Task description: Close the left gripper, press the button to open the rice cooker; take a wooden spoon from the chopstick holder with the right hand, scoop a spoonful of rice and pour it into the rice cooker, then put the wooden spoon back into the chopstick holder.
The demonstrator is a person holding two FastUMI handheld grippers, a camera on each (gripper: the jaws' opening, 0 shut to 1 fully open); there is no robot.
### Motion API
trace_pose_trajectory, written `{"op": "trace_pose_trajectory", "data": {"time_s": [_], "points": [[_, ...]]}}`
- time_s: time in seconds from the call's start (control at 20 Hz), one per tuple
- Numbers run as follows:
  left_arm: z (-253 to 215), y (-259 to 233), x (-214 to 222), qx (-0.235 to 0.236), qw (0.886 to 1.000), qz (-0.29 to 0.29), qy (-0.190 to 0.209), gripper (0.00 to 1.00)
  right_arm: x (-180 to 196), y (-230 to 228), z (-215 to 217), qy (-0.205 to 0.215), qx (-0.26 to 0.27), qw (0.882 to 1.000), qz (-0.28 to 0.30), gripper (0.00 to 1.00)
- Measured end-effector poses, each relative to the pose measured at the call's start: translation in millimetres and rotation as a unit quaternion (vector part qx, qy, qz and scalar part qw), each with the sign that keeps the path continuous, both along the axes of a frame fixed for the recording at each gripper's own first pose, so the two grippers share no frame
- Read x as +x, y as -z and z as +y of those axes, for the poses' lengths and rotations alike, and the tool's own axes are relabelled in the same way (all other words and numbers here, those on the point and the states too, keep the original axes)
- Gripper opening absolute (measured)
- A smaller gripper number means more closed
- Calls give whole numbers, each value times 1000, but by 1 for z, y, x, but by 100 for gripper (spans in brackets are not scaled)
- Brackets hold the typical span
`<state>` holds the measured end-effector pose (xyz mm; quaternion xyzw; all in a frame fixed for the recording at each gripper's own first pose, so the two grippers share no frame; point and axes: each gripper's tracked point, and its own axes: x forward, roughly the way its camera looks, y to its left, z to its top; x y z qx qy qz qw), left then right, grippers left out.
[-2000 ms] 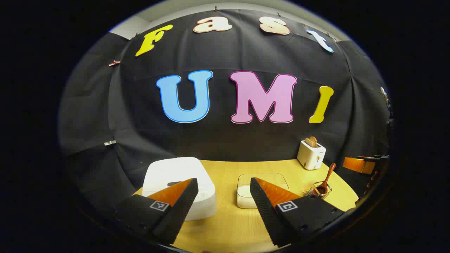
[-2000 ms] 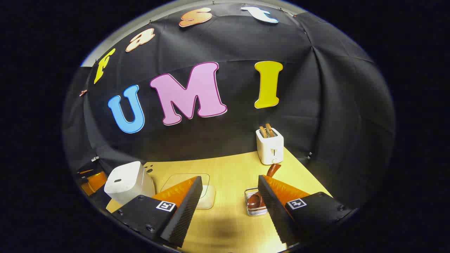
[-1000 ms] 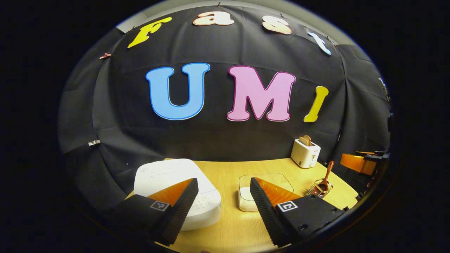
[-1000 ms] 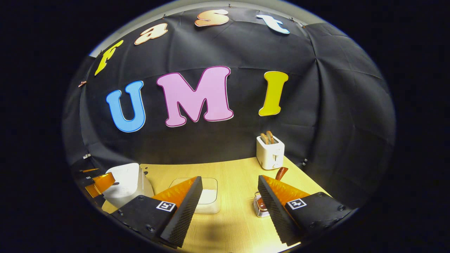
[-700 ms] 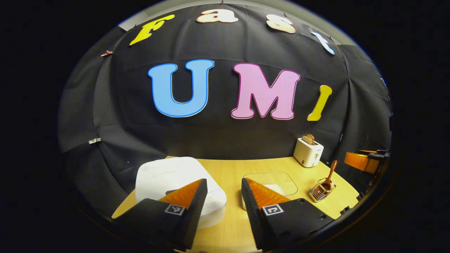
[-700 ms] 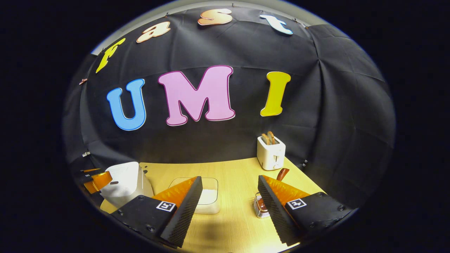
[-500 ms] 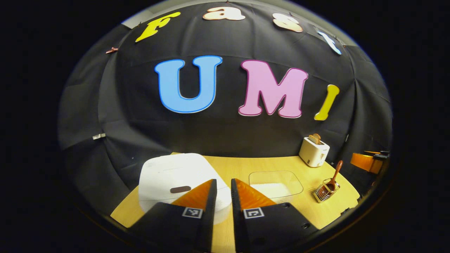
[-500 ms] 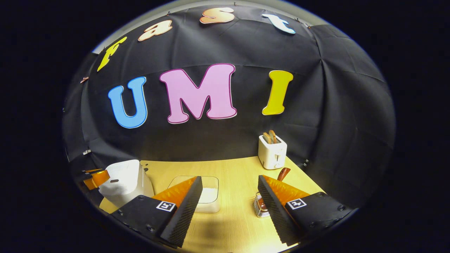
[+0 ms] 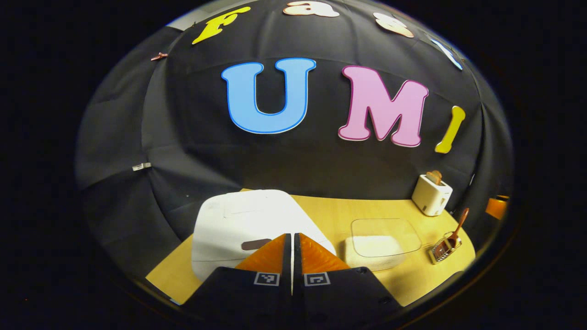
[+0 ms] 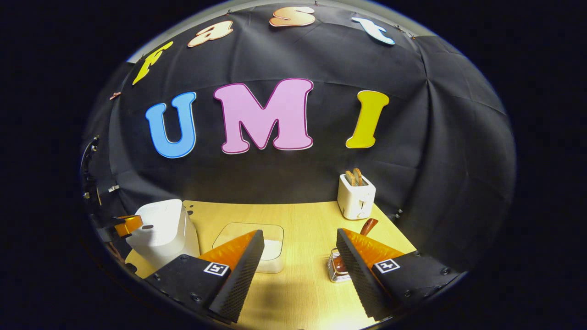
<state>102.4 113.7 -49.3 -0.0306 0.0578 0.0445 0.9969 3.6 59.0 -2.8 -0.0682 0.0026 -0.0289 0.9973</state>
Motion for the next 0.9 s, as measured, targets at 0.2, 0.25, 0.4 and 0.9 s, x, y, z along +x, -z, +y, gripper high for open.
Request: {"op": "trace_pose_trajectory", "data": {"time_s": [0.2,0.25,0.4,0.9], "points": [[22,14,27,-10,999,15,-38,5,2,4,-3,3,-3,1000,12,98],[28,21,33,-15,999,22,-46,5,3,5,-2,2,-4,1000,14,99],[37,41,45,-33,996,52,-63,5,3,7,0,1,-13,1000,18,98],[36,52,41,-5,989,118,-86,6,11,10,-1,-8,-14,1000,18,98]]}}
